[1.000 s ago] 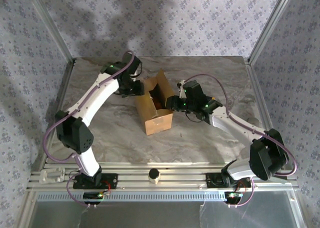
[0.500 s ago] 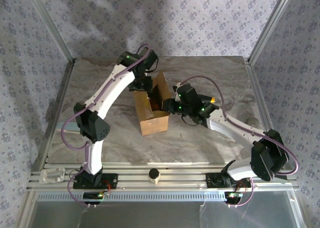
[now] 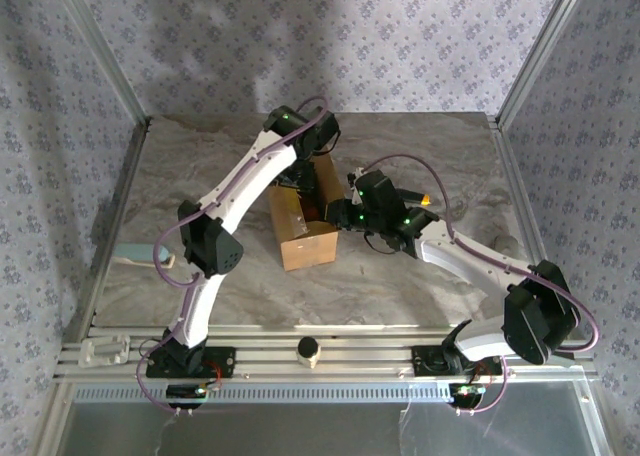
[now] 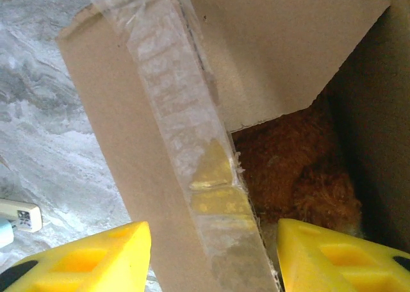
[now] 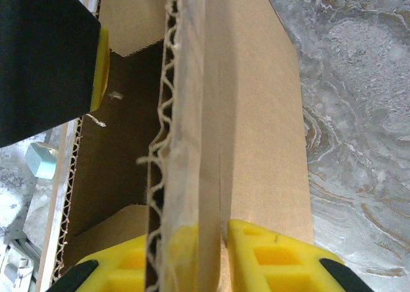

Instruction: Unpack the express box

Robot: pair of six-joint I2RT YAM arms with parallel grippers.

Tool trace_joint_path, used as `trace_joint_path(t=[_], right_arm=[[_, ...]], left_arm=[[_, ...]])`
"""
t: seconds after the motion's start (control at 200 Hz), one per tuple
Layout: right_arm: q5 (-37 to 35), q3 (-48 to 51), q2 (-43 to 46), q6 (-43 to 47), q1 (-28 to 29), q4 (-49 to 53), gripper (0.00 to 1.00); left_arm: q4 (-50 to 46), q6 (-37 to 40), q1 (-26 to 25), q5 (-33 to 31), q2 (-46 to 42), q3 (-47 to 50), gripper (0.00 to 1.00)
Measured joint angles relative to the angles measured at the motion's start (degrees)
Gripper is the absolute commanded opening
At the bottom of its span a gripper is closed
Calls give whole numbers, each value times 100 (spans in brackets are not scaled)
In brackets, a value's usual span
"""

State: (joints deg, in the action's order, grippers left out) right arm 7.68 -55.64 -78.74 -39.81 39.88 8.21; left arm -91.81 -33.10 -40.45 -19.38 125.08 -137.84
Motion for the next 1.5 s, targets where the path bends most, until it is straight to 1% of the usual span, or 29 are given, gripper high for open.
trace_joint_path(t=[0.215, 0.365, 0.46, 0.875, 1.104, 1.499], right_arm=[[-2, 0, 0, -74, -33, -11, 20], [-2, 0, 0, -116, -59, -11, 19], [0, 0, 0, -136, -74, -11, 18], [-2, 13, 2, -186, -168, -7, 15], [2, 26, 2, -223, -177, -33, 14], [-94, 44, 22, -310, -262, -35, 13]], left_arm=[[-15, -61, -42, -256, -9, 33, 54], [2, -61, -46, -365, -94, 358, 54], [2, -61, -46, -385, -205, 496, 54], [-20, -59, -44, -522, -748, 538, 54], [70, -59, -46, -555, -901, 859, 54], [133, -57, -39, -603, -1591, 1561, 54]])
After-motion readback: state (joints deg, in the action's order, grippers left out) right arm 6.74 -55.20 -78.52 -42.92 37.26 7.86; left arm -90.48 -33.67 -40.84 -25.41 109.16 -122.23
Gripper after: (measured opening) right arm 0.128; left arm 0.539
